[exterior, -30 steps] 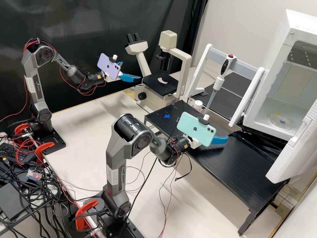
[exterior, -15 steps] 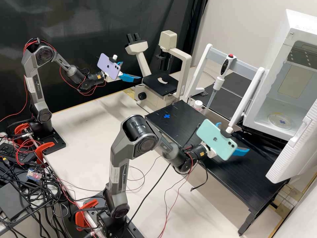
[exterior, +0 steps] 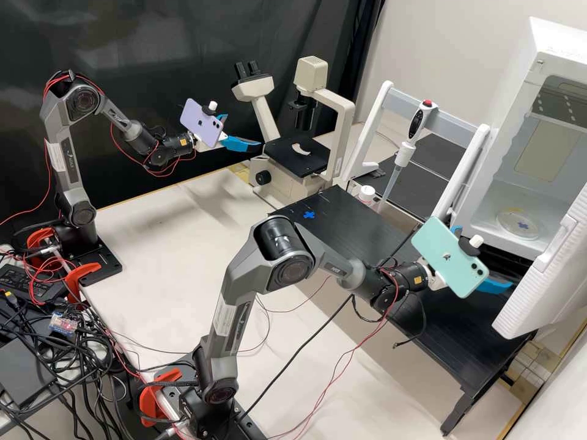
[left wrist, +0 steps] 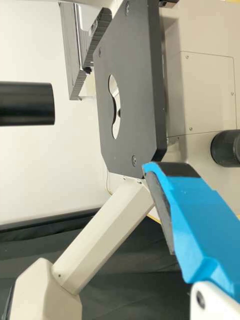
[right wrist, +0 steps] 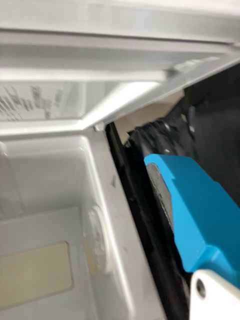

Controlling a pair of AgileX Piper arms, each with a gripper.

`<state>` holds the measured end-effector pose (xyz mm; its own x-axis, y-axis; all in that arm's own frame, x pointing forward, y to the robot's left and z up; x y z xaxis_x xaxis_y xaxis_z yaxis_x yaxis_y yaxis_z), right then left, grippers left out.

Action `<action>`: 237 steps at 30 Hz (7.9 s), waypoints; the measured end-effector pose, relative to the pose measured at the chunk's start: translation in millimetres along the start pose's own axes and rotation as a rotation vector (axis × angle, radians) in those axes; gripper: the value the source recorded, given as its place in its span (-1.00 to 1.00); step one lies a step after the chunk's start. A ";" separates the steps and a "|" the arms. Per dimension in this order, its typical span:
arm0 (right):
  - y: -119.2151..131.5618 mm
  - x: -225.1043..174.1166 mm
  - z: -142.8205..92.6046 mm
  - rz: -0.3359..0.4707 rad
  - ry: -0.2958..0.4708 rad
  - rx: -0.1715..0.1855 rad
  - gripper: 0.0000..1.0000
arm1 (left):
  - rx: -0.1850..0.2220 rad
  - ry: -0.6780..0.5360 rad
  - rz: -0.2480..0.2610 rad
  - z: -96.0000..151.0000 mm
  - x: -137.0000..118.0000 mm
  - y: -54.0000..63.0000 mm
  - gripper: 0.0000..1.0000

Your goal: Move the petri dish to the microscope

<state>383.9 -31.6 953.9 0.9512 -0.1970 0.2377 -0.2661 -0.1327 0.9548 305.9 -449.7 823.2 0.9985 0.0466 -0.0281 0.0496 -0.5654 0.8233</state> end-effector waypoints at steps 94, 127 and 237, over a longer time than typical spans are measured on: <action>-43.1 146.8 -36.9 -0.166 0.033 -0.152 -1.00 | 0.000 0.000 0.000 0.0 0.0 0.0 1.00; -45.9 141.4 -34.2 -0.206 0.024 -0.140 -1.00 | 0.000 0.000 0.000 0.0 0.0 0.0 1.00; -282.3 -175.2 -206.3 -0.627 0.560 -0.243 -1.00 | 0.000 0.000 0.000 0.0 0.0 0.0 1.00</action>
<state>324.6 240.7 679.5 0.8651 0.3573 -0.3521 0.3117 0.1671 0.9354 305.9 -449.7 823.2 0.9985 0.0466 -0.0281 0.0496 -0.5654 0.8233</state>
